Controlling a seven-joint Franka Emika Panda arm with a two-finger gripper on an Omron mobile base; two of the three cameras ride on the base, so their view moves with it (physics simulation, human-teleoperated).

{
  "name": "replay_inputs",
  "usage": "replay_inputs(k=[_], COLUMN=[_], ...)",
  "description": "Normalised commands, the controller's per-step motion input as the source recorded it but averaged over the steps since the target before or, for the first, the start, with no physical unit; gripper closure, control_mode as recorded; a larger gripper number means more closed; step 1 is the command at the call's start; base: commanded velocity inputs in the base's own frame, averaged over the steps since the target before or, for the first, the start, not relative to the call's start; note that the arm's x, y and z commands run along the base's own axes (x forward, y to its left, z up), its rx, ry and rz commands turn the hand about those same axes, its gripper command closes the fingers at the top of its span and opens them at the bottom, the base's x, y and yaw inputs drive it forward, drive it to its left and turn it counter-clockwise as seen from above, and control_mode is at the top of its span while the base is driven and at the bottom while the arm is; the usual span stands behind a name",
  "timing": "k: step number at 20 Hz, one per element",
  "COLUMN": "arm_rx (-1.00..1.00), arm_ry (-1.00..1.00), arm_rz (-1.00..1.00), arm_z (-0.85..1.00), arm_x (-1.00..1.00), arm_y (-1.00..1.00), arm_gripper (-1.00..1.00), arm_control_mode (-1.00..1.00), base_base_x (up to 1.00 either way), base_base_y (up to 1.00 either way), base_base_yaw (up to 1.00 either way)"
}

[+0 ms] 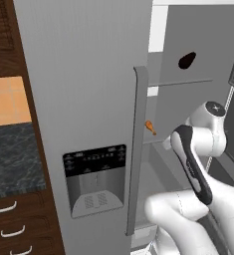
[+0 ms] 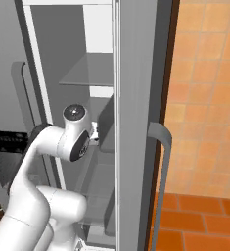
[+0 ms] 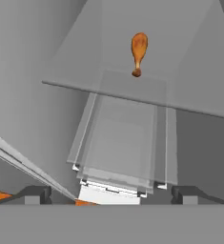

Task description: Place one avocado and one chicken drumstick in each tupperware on the nearby counter, to pack two identical lunches.

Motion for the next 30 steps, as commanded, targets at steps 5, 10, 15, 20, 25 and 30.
replay_inputs(k=[5,10,15,20,25,30], arm_rx=[0.00,0.00,0.01,0.01,0.00,0.00], arm_ry=[0.00,-0.03,0.00,0.00,0.00,0.00], arm_rz=[0.10,0.00,0.00,0.00,0.00,0.00], arm_z=[-0.07,-0.27,-0.25,-0.17,-0.21,-0.28], arm_x=[0.92,0.77,0.77,0.75,0.69,0.67], arm_y=[0.00,0.00,0.00,0.00,0.00,-0.01], arm_gripper=[-1.00,-1.00,-1.00,-1.00,-1.00,-1.00], arm_control_mode=[-1.00,-1.00,-1.00,-1.00,-1.00,-1.00], base_base_x=[0.00,0.00,0.00,0.00,0.00,0.00], base_base_y=[0.00,0.00,0.00,0.00,0.00,0.00], base_base_yaw=[0.00,0.00,0.00,0.00,0.00,0.00])
